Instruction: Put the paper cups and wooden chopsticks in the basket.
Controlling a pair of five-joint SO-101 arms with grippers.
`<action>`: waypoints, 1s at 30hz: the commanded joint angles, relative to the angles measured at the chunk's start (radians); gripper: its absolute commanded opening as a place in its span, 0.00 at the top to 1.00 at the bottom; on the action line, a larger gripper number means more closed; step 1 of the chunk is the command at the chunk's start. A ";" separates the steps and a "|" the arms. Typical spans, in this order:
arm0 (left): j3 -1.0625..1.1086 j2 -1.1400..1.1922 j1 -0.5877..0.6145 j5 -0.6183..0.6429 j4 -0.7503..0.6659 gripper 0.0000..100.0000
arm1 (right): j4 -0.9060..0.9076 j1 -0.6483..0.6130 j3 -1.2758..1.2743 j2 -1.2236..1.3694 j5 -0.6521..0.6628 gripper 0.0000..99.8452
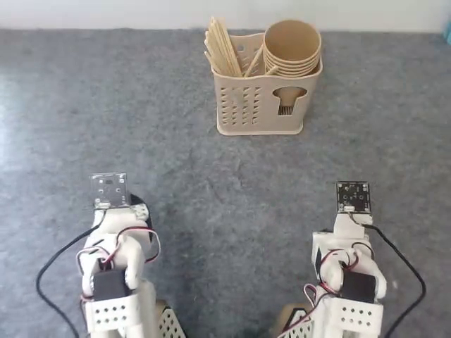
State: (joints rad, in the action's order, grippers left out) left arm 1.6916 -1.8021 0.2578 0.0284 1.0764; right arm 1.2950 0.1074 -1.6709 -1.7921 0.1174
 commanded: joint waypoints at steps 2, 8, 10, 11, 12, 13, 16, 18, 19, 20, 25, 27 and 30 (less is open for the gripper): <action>-0.007 -0.017 -0.017 -0.008 0.075 0.99 | 0.016 -0.001 -0.012 -0.024 0.011 0.99; -0.007 -0.017 -0.020 -0.006 0.189 0.99 | 0.016 -0.001 -0.012 -0.024 0.014 0.99; -0.007 -0.015 -0.011 -0.005 0.184 0.99 | 0.016 -0.002 -0.012 -0.024 0.014 0.99; -0.007 -0.015 -0.011 -0.005 0.184 0.99 | 0.016 -0.002 -0.012 -0.024 0.014 0.99; -0.007 -0.015 -0.011 -0.005 0.184 0.99 | 0.016 -0.002 -0.012 -0.024 0.014 0.99; -0.007 -0.015 -0.011 -0.005 0.184 0.99 | 0.016 -0.002 -0.012 -0.024 0.014 0.99; -0.007 -0.015 -0.011 -0.005 0.184 0.99 | 0.016 -0.002 -0.012 -0.024 0.014 0.99; -0.007 -0.015 -0.012 -0.005 0.184 0.99 | 0.016 -0.002 -0.012 -0.024 0.014 0.99; -0.007 -0.015 -0.012 -0.005 0.184 0.99 | 0.016 -0.002 -0.012 -0.024 0.014 0.99; -0.007 -0.015 -0.012 -0.005 0.184 0.99 | 0.016 -0.002 -0.012 -0.024 0.014 0.99; -0.007 -0.015 -0.012 -0.005 0.184 0.99 | 0.016 -0.002 -0.012 -0.024 0.014 0.99; -0.007 -0.015 -0.012 -0.005 0.184 0.99 | 0.016 -0.002 -0.012 -0.024 0.014 0.99; -0.007 -0.015 -0.012 -0.005 0.184 0.99 | 0.016 -0.002 -0.012 -0.024 0.014 0.99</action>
State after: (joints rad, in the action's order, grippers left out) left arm 1.6916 -1.8021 0.2455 0.0330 1.2574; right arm 1.3042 0.1074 -1.6709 -1.7937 0.1174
